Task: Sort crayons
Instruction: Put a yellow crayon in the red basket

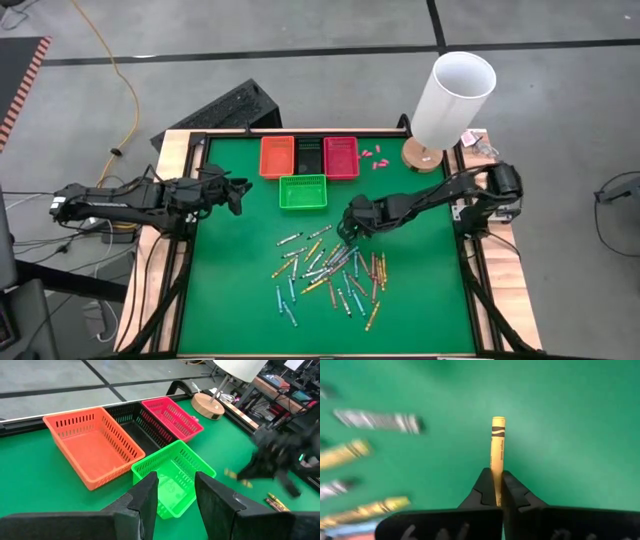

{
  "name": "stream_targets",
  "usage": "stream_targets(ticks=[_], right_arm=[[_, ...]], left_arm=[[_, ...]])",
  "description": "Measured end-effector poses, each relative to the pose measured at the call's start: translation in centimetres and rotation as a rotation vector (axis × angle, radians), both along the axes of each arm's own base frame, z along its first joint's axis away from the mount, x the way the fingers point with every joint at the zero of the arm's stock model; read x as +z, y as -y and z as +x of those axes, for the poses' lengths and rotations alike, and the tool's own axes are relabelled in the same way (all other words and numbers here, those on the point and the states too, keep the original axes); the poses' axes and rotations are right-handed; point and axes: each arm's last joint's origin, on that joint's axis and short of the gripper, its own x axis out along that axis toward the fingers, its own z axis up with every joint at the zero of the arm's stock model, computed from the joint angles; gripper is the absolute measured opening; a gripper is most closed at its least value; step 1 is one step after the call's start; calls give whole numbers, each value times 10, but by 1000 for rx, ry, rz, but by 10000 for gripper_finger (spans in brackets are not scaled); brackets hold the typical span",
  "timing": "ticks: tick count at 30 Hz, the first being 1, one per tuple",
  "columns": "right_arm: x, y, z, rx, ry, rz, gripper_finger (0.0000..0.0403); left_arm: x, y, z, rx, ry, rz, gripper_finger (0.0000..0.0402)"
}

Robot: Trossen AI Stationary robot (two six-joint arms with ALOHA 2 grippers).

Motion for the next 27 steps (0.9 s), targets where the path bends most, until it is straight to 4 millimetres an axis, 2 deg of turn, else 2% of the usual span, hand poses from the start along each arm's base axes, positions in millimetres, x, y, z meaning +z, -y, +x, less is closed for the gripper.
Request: stream_targets(ticks=[3, 8, 13, 17, 23, 27], right_arm=[[25, 14, -4, -8, 91, -69, 4], [51, 45, -8, -27, 203, -201, 4], [62, 80, -4, -56, 298, -317, 3], [57, 108, 1, -103, 333, -370, 3], [28, 141, 5, -172, 249, -376, 3], [10, 153, 8, -181, 224, -342, 10]], left_arm=[[0, 0, 0, 7, 0, 3, 119], [0, -1, -1, 41, -8, 28, 119], [1, -2, -1, 71, -8, 39, 119], [1, -2, -1, 77, -10, 42, 119], [1, -2, -1, 80, -5, 35, 119], [0, -2, -2, 80, -11, 35, 119]])
